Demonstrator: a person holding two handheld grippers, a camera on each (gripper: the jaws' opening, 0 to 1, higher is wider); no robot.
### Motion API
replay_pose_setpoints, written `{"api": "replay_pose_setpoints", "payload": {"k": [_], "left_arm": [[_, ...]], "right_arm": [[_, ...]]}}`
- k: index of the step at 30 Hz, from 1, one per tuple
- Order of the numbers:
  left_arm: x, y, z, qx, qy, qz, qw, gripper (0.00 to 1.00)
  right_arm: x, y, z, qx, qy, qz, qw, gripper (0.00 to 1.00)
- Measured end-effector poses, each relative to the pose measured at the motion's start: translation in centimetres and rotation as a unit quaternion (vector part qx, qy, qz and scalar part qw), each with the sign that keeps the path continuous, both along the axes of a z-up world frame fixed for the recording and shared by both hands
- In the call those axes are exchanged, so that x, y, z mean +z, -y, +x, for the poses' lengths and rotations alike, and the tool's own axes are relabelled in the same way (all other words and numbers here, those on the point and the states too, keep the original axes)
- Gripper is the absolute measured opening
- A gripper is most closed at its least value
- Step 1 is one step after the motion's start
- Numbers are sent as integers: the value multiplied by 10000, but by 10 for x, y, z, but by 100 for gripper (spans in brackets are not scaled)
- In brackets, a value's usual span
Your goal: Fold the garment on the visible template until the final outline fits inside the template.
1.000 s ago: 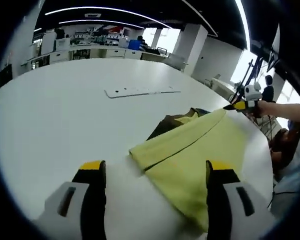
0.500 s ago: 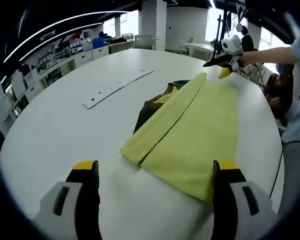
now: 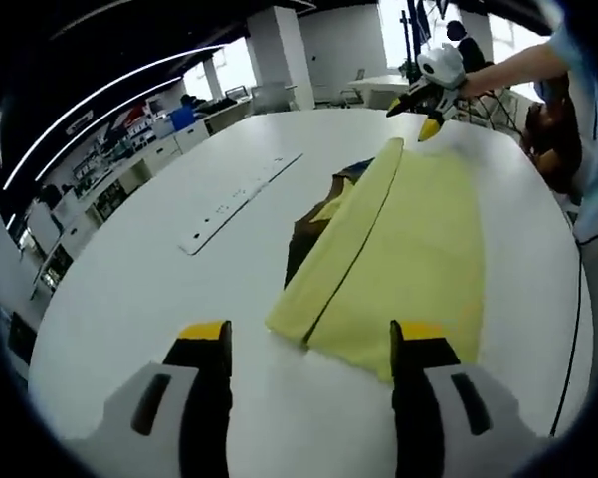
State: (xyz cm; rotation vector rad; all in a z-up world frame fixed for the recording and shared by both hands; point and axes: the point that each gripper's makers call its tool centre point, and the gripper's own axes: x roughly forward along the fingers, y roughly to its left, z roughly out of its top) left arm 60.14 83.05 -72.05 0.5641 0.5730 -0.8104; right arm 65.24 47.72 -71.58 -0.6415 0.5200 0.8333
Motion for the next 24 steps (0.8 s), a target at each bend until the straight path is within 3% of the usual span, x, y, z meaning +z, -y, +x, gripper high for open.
{"api": "replay_pose_setpoints", "payload": {"k": [3,6,8,12,15,17,19,23,24], "left_arm": [[1,-2,3,-29,172,165,9997,49],[1,-4,8,-174,436,479,9977,43],[0,-2,8,-221,463,462,9976,39],[-4,-4,14,-352,652,847,9936,31],[-8,-4,19,-468,788,1051,9902,31],[-13,-4,19,-525,724,1131,9896,26],[-18,-3,19,-728,792,1359,9849,21],[-26,0,18,-881,760,1522,9815,21],[-27,1,18,-1038,833,1639,9775,20]], "right_arm": [[2,-5,-1,96,122,-90,9998,54],[1,-5,0,291,252,-370,9986,41],[-2,-8,-2,397,247,-438,9979,42],[-9,-9,-7,543,203,-613,9964,33],[-15,-8,-9,659,212,-787,9945,32],[-18,-8,-10,740,241,-902,9929,27],[-20,-9,-11,742,220,-907,9929,25],[-25,-11,-11,908,307,-1103,9893,23],[-26,-12,-12,967,323,-1144,9882,22]]}}
